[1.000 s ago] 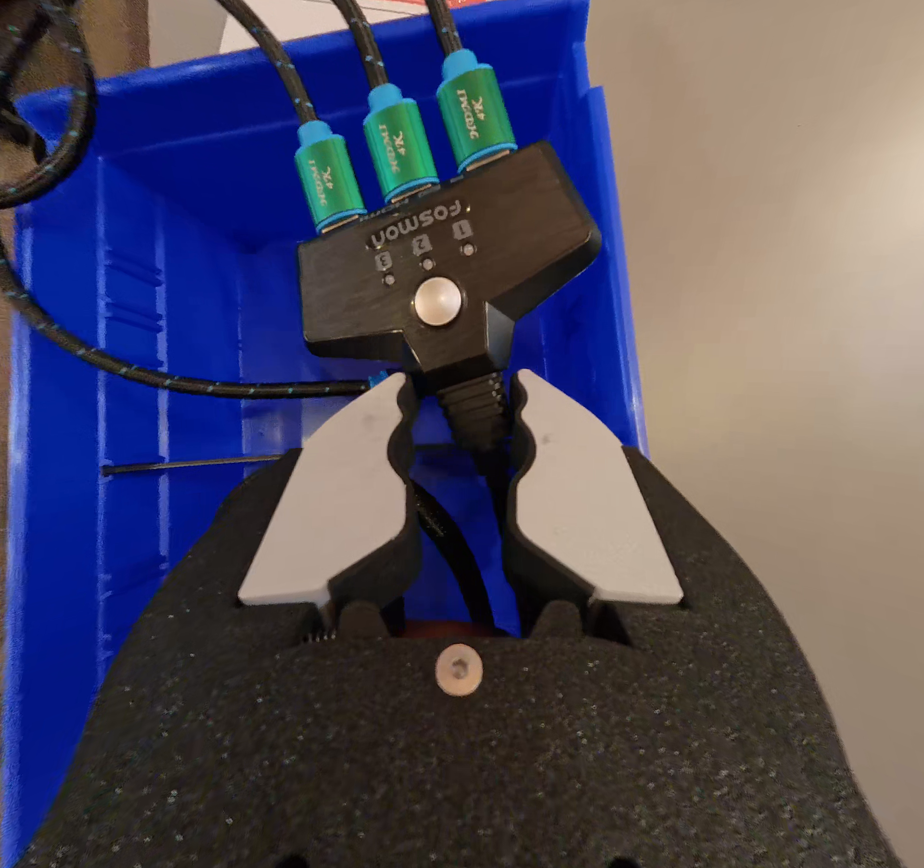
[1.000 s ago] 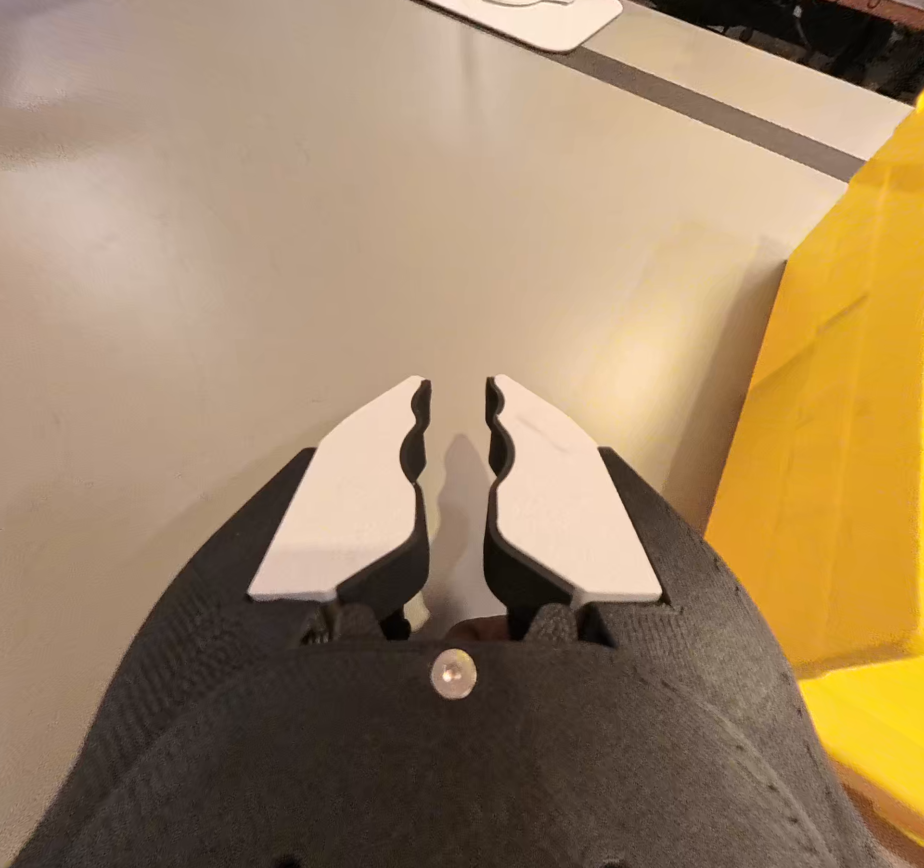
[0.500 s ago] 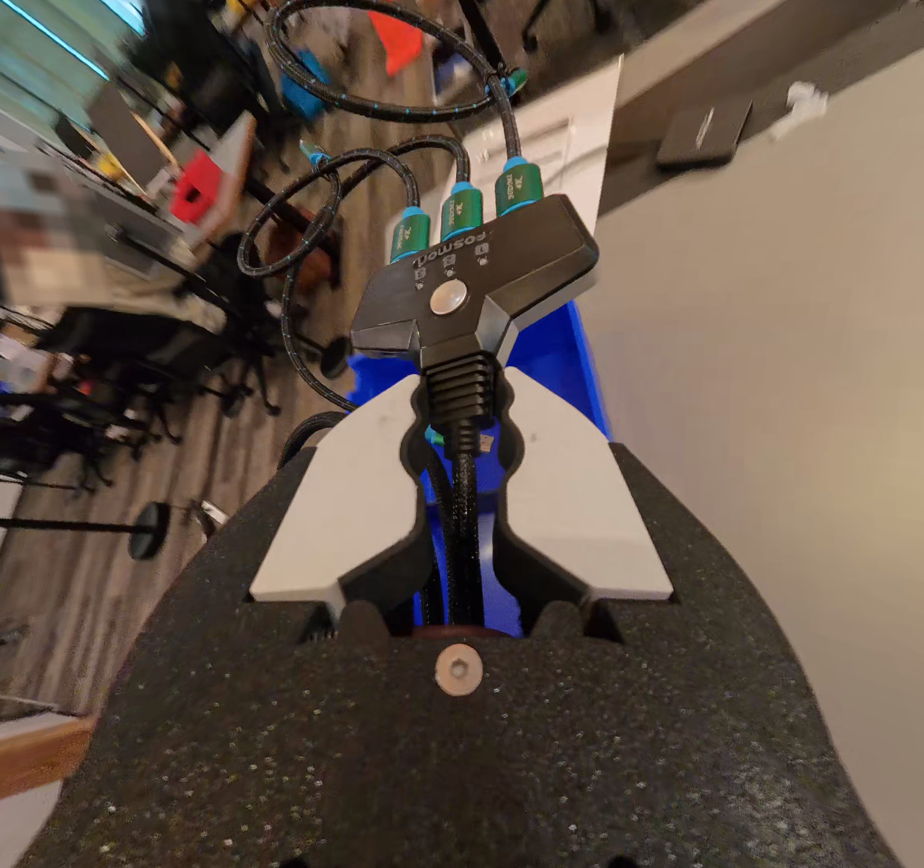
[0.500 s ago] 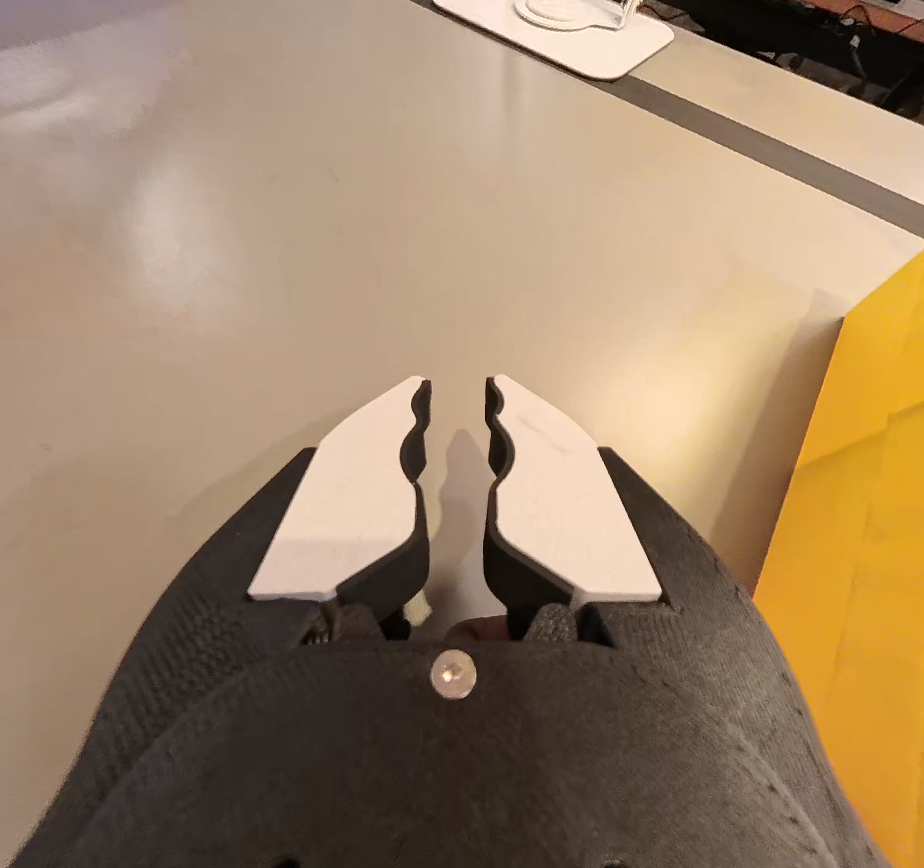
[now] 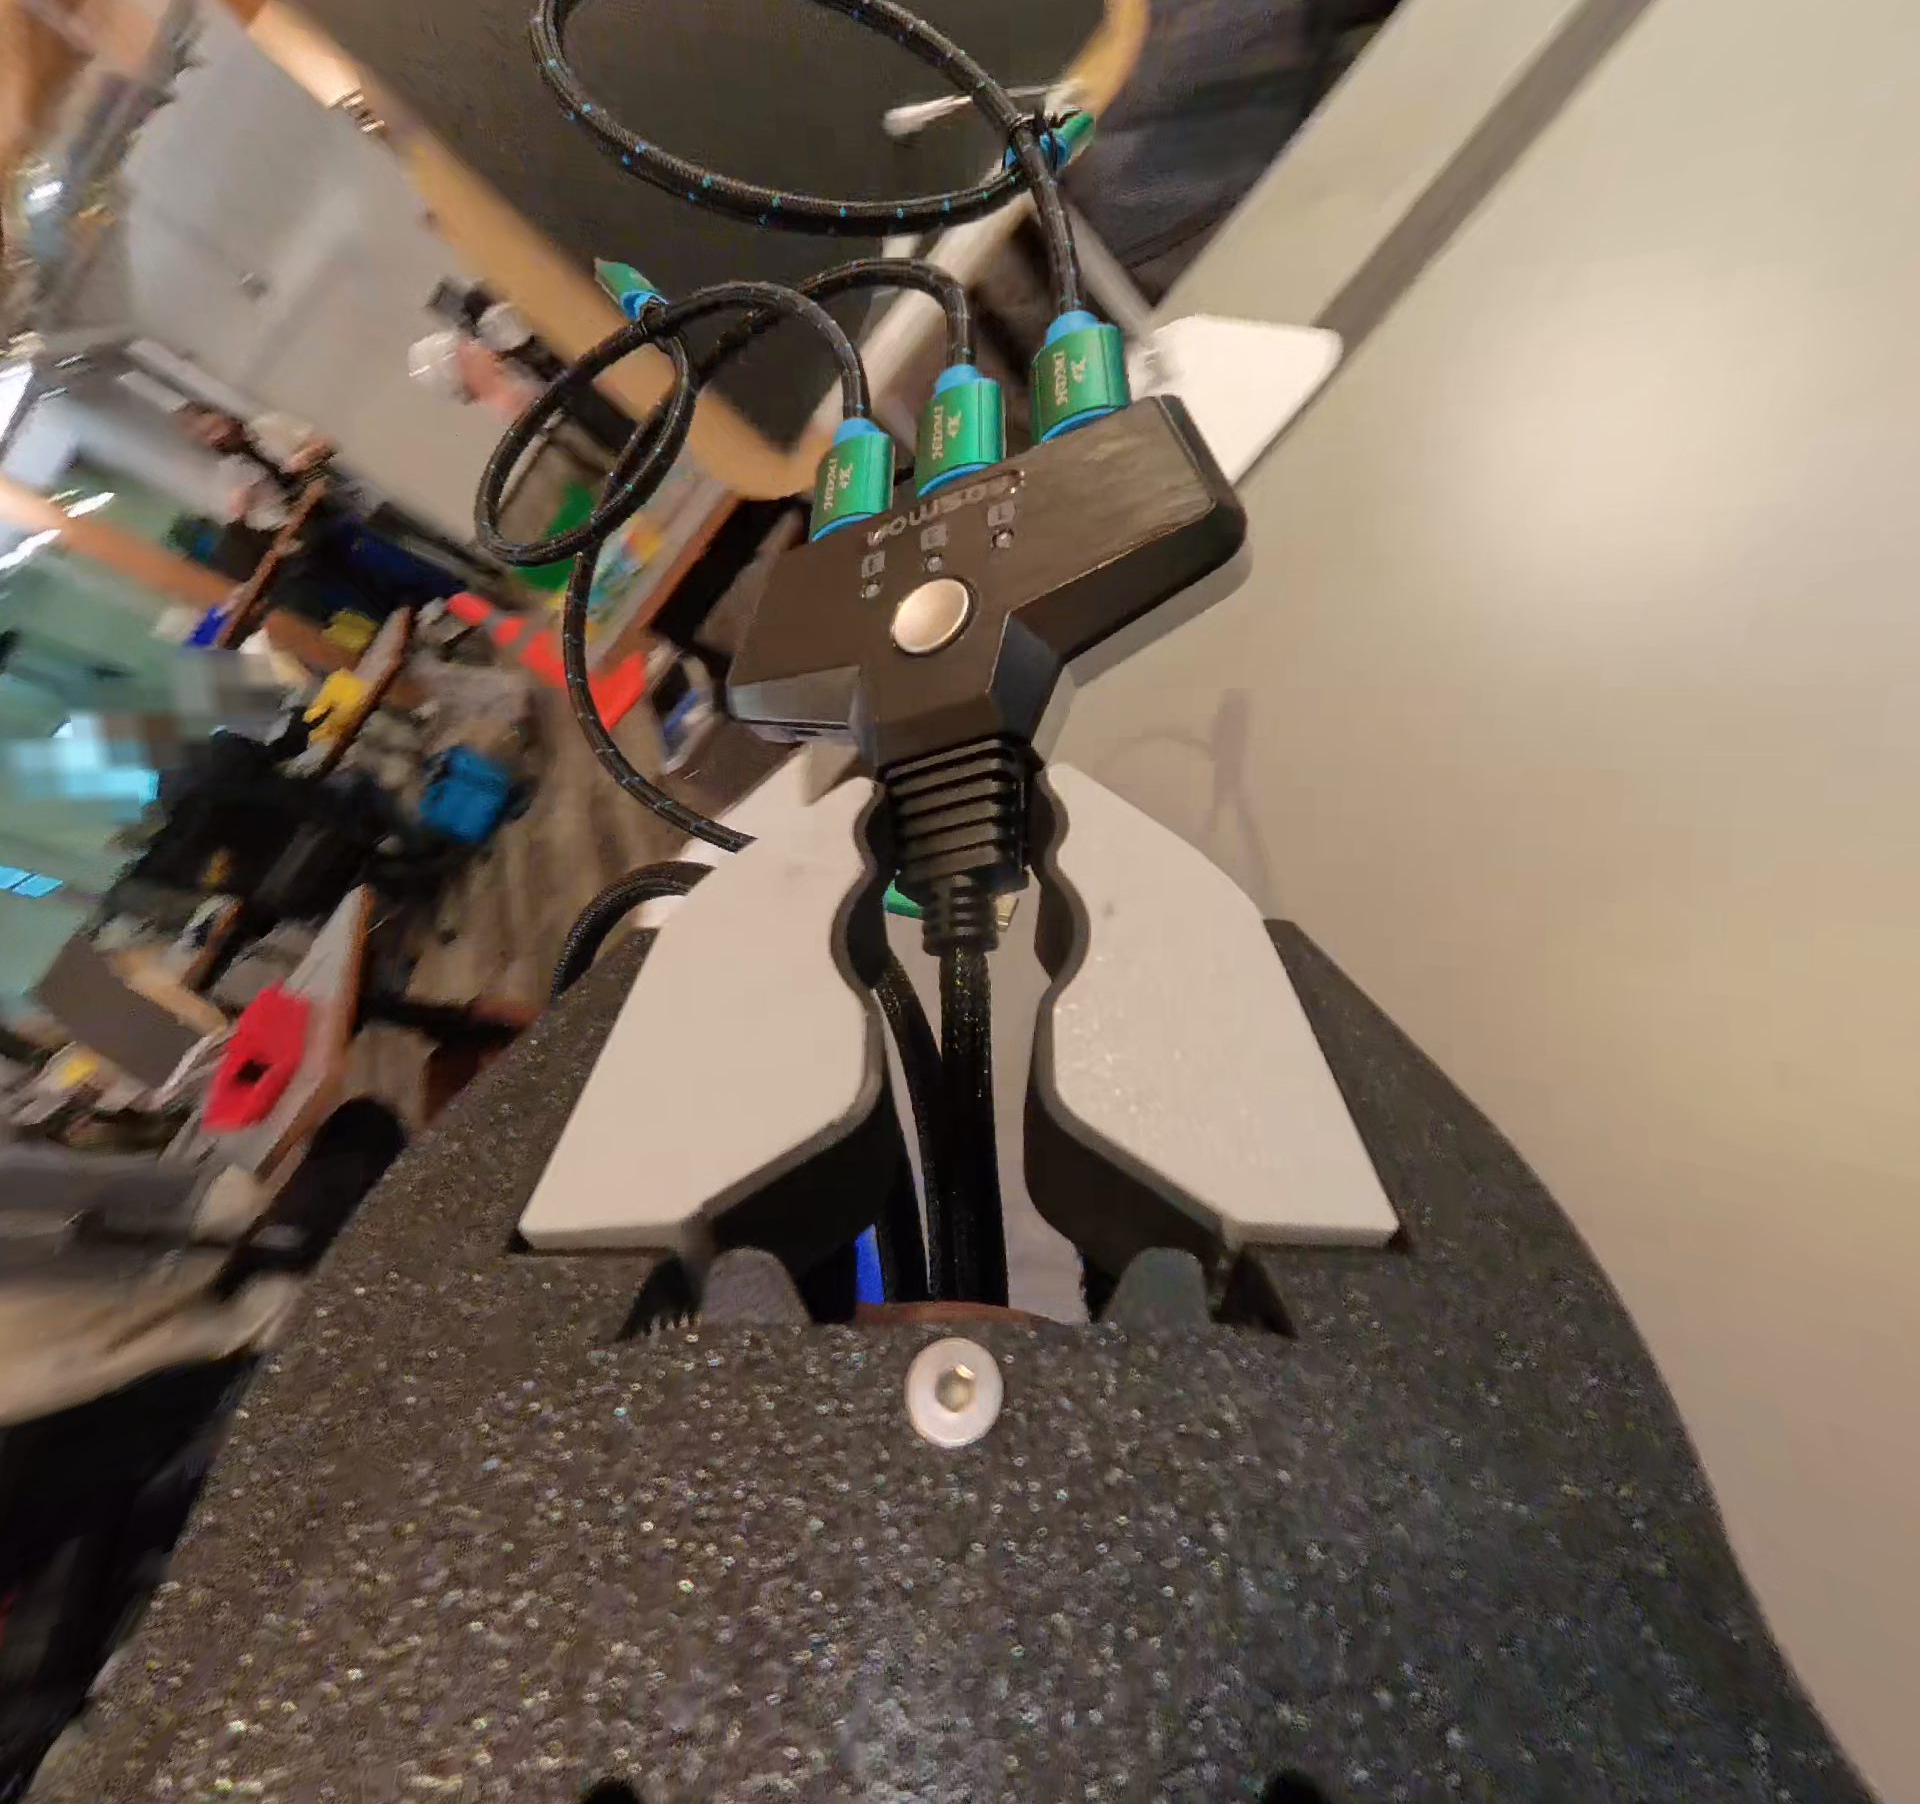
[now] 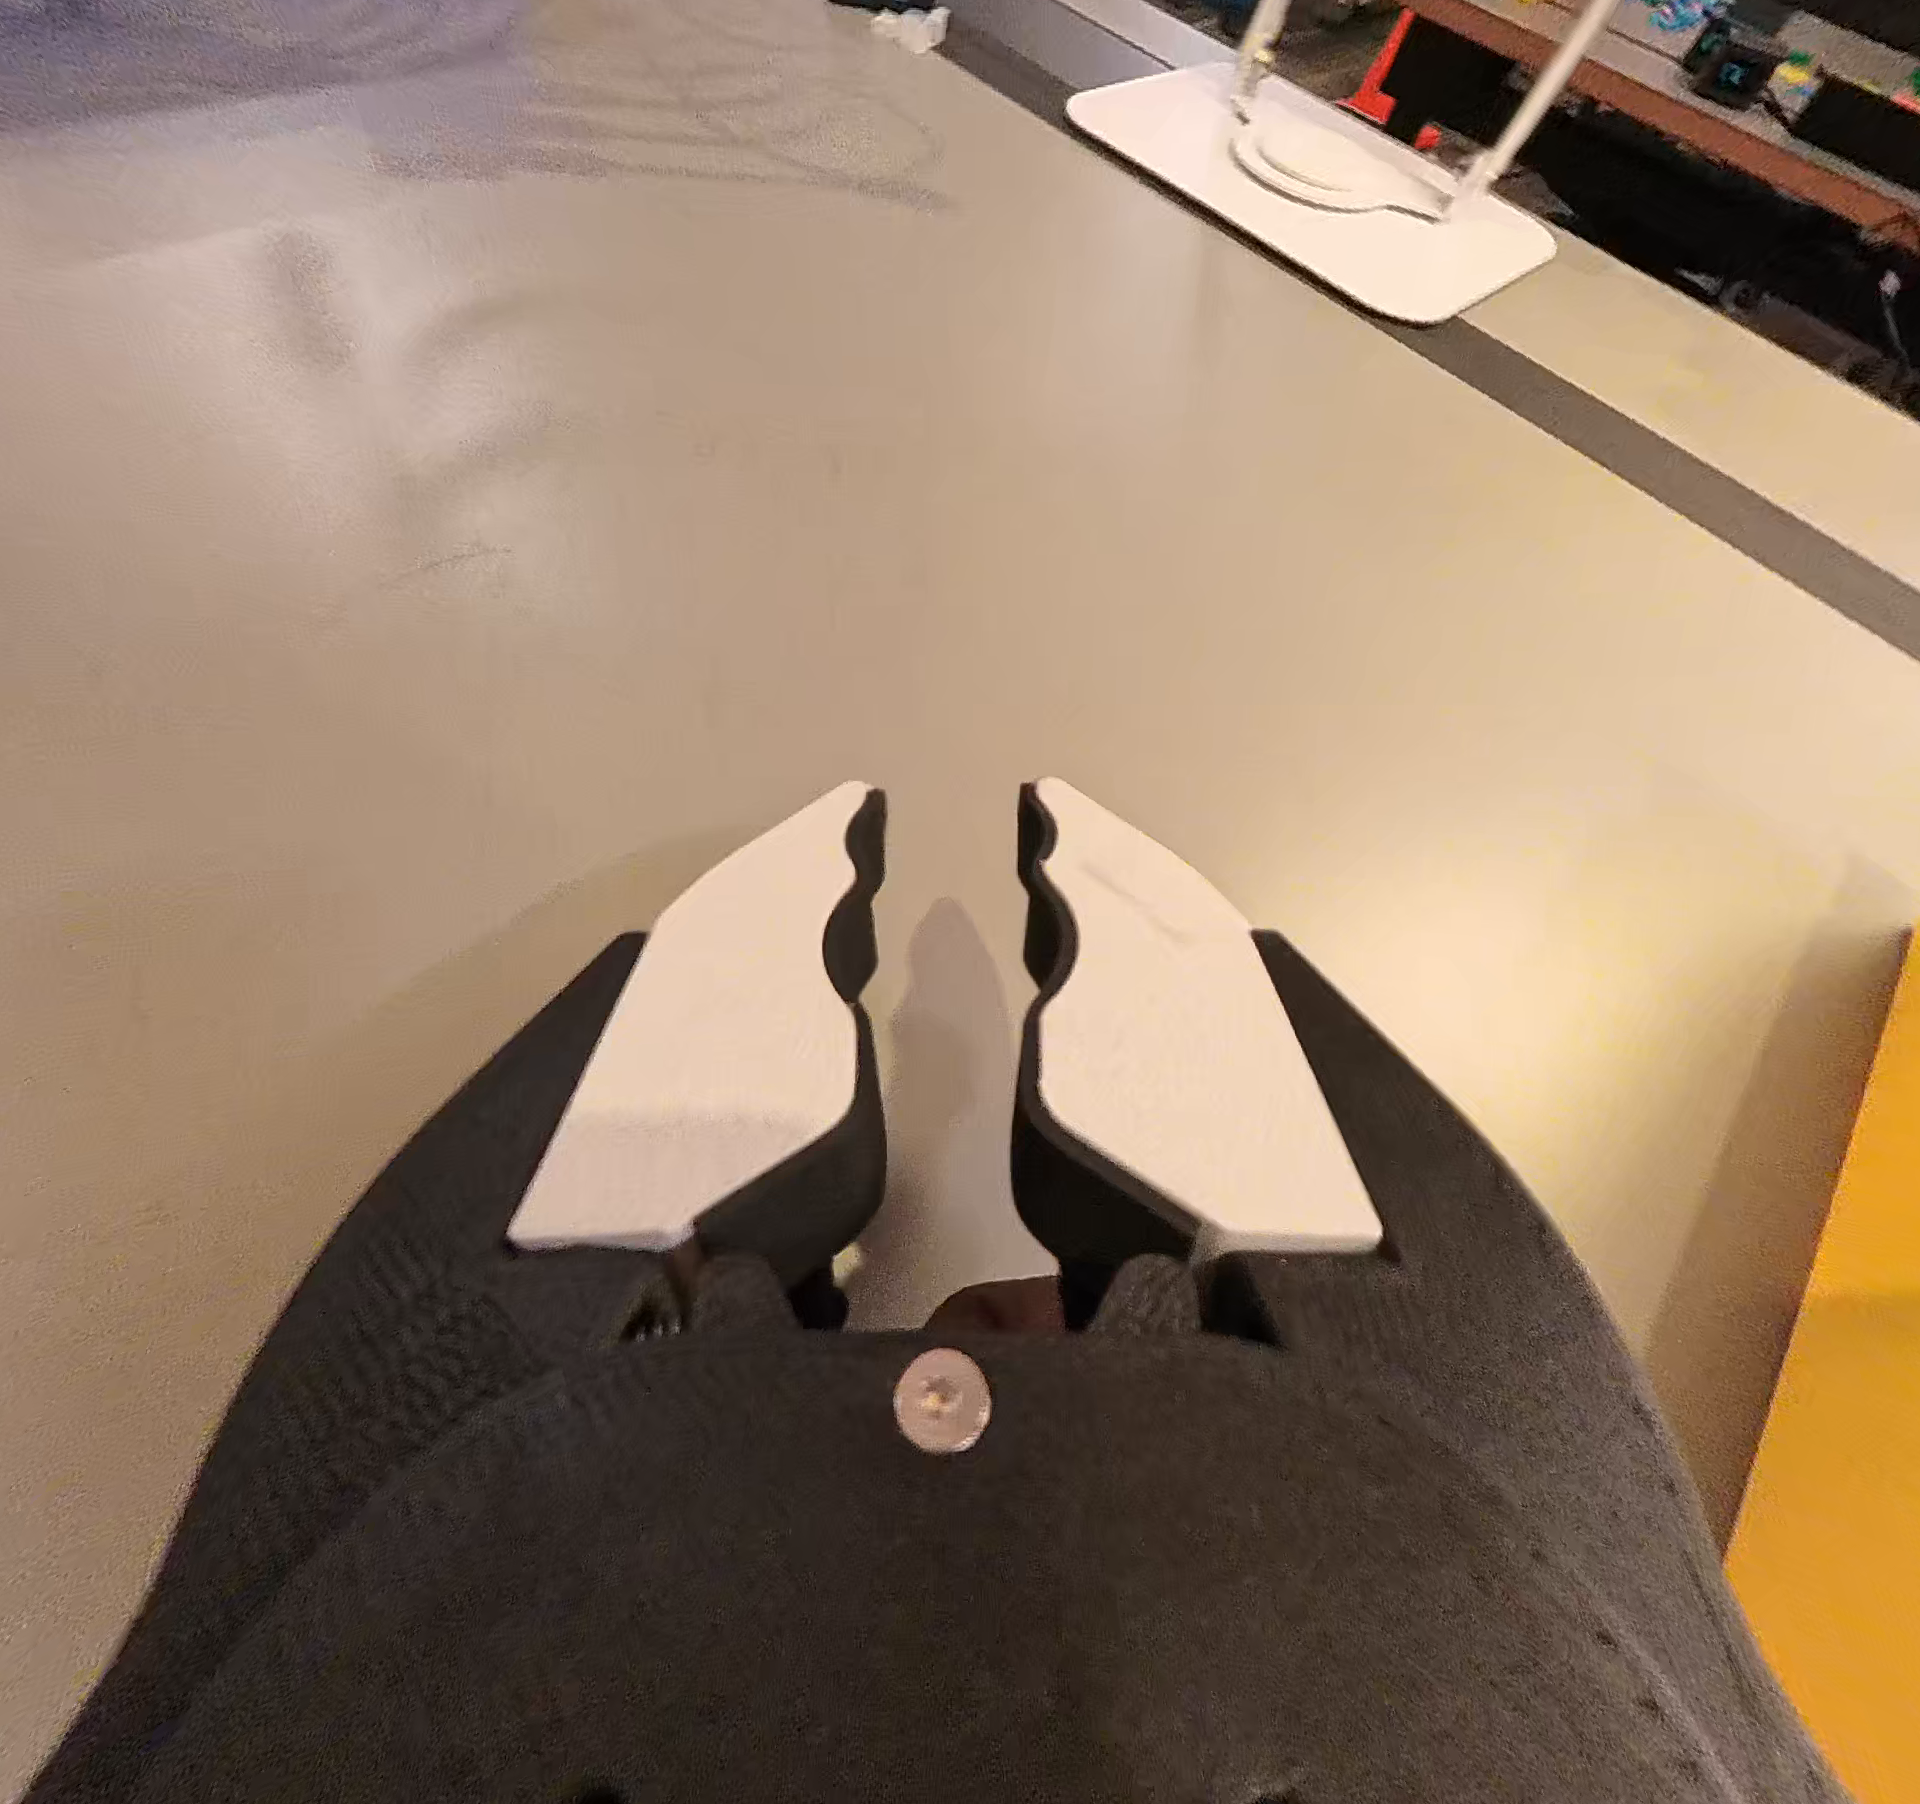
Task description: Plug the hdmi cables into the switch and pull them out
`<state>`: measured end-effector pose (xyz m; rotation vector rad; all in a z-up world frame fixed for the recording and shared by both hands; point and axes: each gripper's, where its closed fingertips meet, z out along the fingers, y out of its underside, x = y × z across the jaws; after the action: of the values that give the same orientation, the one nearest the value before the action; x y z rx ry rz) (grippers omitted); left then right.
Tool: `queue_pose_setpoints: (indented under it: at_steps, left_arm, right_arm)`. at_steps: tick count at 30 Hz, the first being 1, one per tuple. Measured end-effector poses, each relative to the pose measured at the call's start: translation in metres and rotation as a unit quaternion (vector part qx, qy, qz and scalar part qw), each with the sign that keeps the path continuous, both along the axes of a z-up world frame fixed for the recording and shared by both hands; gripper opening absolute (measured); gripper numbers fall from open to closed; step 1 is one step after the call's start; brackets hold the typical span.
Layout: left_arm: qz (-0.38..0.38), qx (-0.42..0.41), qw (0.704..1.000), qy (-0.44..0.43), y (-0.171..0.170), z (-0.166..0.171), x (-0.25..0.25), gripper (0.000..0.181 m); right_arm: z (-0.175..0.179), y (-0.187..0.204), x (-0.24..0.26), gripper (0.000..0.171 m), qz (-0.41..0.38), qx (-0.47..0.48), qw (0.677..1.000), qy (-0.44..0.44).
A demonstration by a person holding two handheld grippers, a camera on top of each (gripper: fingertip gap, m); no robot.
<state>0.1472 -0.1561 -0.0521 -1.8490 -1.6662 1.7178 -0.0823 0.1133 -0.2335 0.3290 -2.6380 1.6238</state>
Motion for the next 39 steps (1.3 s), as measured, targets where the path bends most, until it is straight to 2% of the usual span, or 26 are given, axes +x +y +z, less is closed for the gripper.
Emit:
queue_pose_setpoints:
  at_steps: [5,9,13,18,23,24,26,30,32,35,39]
  left_arm:
    - [-0.122,0.089,0.988,-0.033,0.053,-0.088,-0.063,0.024]
    - [-0.181,0.159,0.969,-0.057,0.086,-0.150,-0.094,0.024]
    - [-0.221,0.148,0.961,-0.081,0.107,-0.190,-0.107,0.024]
    - [-0.276,0.129,0.951,-0.061,0.120,-0.194,-0.108,0.024]
    - [-0.322,0.091,0.941,-0.051,0.127,-0.197,-0.105,0.024]
    - [-0.323,0.075,0.942,-0.045,0.125,-0.196,-0.105,0.024]
    - [-0.329,0.028,0.944,-0.030,0.123,-0.193,-0.105,0.025]
    - [-0.319,-0.124,0.940,0.000,0.126,-0.178,-0.107,0.051]
    - [-0.322,-0.188,0.928,-0.001,0.136,-0.176,-0.110,0.053]
    - [-0.331,-0.242,0.911,-0.034,0.151,-0.190,-0.121,0.055]
    - [-0.297,-0.293,0.908,-0.041,0.148,-0.190,-0.139,0.049]
  right_arm:
    - [0.008,-0.021,0.021,0.029,0.055,-0.001,0.992,0.116]
    - [0.020,-0.047,0.038,0.034,0.094,-0.051,0.967,0.232]
    - [0.011,-0.075,0.054,0.044,0.132,-0.080,0.927,0.342]
    - [-0.009,-0.102,0.063,0.048,0.151,-0.095,0.866,0.466]
    - [-0.012,-0.113,0.070,0.021,0.151,-0.123,0.840,0.507]
    - [-0.014,-0.114,0.071,0.013,0.154,-0.124,0.838,0.509]
    - [-0.015,-0.114,0.070,0.012,0.146,-0.124,0.835,0.516]
    - [-0.017,-0.114,0.067,0.013,0.140,-0.108,0.841,0.511]
    - [-0.018,-0.114,0.067,0.013,0.139,-0.105,0.843,0.509]
    - [-0.019,-0.115,0.067,0.013,0.141,-0.103,0.845,0.506]
    - [-0.015,-0.114,0.070,0.013,0.136,-0.109,0.852,0.494]
